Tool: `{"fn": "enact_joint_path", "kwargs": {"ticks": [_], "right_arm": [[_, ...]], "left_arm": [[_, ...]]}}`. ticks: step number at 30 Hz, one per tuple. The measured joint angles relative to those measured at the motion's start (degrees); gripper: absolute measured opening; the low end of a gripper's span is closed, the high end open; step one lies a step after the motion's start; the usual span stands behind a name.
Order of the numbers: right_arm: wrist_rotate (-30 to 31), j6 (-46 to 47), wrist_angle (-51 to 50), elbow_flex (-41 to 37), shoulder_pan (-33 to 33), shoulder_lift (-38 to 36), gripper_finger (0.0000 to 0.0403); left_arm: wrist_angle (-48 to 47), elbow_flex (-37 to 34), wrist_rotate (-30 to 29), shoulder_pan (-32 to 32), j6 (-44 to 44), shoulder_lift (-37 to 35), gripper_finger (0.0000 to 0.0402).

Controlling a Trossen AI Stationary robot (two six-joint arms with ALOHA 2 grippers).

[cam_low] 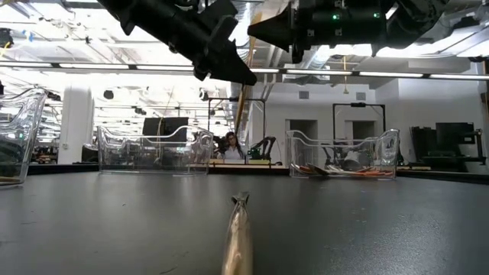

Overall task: Sort silverware by color (type)
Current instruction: Put the gold table knife into the top left transparent bin

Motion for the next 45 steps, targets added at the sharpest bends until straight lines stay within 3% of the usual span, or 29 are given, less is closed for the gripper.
{"fn": "enact_joint_path", "kwargs": {"ticks": [3, 6, 12, 16, 21, 26, 31, 37, 40, 45], "right_arm": [[0.35, 0.86, -0.39, 0.0, -0.04, 0.0, 0.0013], [1.92, 3.62, -1.68, -0.04, -0.11, 0.04, 0.0051], [12.45, 3.99, -3.37, 0.0, -0.47, -0.05, 0.0129], [17.29, 6.53, -5.09, 0.0, -2.09, -0.04, 0.0165], [16.78, 9.36, -7.31, 0.0, -3.07, -0.05, 0.0182], [16.27, 8.68, -11.11, 0.0, -1.48, -0.04, 0.0178], [16.04, 9.34, -18.07, 0.0, 1.17, -0.04, 0.0163], [17.14, 9.82, -27.04, -0.02, 4.84, -2.42, 0.0141], [21.54, 9.83, -35.07, -0.02, 6.61, -5.67, 0.0128], [32.14, 15.77, -54.2, -0.01, 9.36, -11.56, 0.0107]], "left_arm": [[-1.28, 0.0, -0.21, 0.06, 0.28, 0.0, 0.001], [-8.38, 0.02, -0.84, -0.5, -1.4, -1.57, 0.0006], [-28.64, -0.11, -6.53, -3.55, -13.76, -10.74, 0.0006], [-37.08, -0.15, -11.02, -5.57, -22.9, -18.44, 0.0007], [-44.28, -0.13, -16.57, -7.2, -28.36, -25.46, 0.0007], [-48.05, -0.13, -20.94, -9.94, -32.55, -27.5, 0.0008], [-48.86, -0.78, -26.01, -11.9, -34.83, -27.37, 0.0008], [-45.71, -5.9, -23.97, -10.54, -35.3, -27.34, 0.0008], [-38.69, -10.73, -19.3, -8.49, -33.87, -27.3, 0.0008], [-19.05, -18.75, -14.78, -5.71, -25.46, -27.3, 0.0008]]}}
